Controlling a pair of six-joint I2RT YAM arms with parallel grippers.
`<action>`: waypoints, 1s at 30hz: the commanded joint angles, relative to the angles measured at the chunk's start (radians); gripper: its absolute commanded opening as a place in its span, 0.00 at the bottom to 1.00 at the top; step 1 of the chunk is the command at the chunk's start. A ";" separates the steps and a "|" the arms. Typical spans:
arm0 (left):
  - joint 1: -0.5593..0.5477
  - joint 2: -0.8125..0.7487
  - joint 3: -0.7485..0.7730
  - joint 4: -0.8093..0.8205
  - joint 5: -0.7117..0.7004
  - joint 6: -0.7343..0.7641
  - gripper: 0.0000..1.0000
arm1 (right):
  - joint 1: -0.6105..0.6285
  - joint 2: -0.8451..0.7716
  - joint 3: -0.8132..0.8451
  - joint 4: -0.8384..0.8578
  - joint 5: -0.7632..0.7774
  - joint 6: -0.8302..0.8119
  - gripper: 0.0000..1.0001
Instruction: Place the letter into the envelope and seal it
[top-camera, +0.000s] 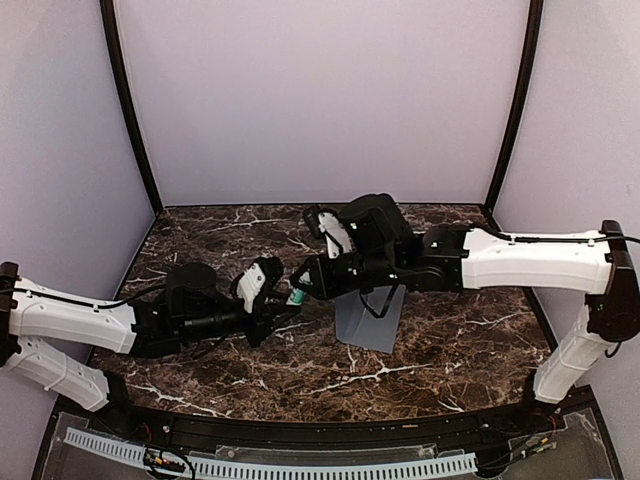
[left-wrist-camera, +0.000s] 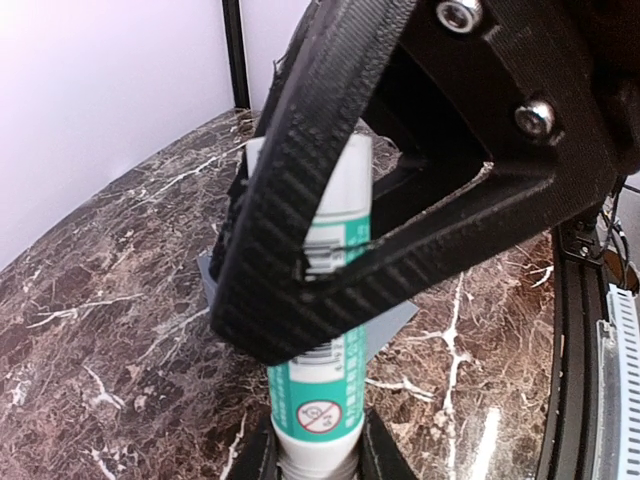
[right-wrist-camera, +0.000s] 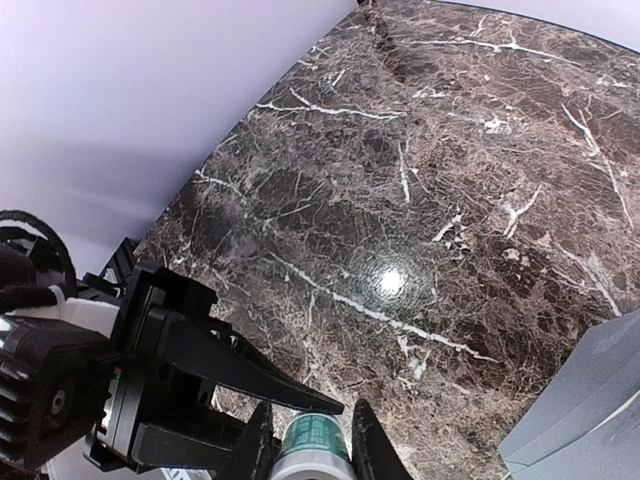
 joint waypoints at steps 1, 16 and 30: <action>-0.007 -0.037 0.085 0.429 -0.094 0.051 0.00 | 0.036 0.063 -0.027 -0.125 -0.036 0.071 0.00; -0.006 -0.051 0.073 0.284 0.021 0.137 0.31 | -0.013 -0.063 -0.062 -0.112 -0.026 0.030 0.00; -0.006 -0.066 0.066 0.185 0.050 0.131 0.61 | -0.041 -0.120 -0.068 -0.140 0.026 0.011 0.00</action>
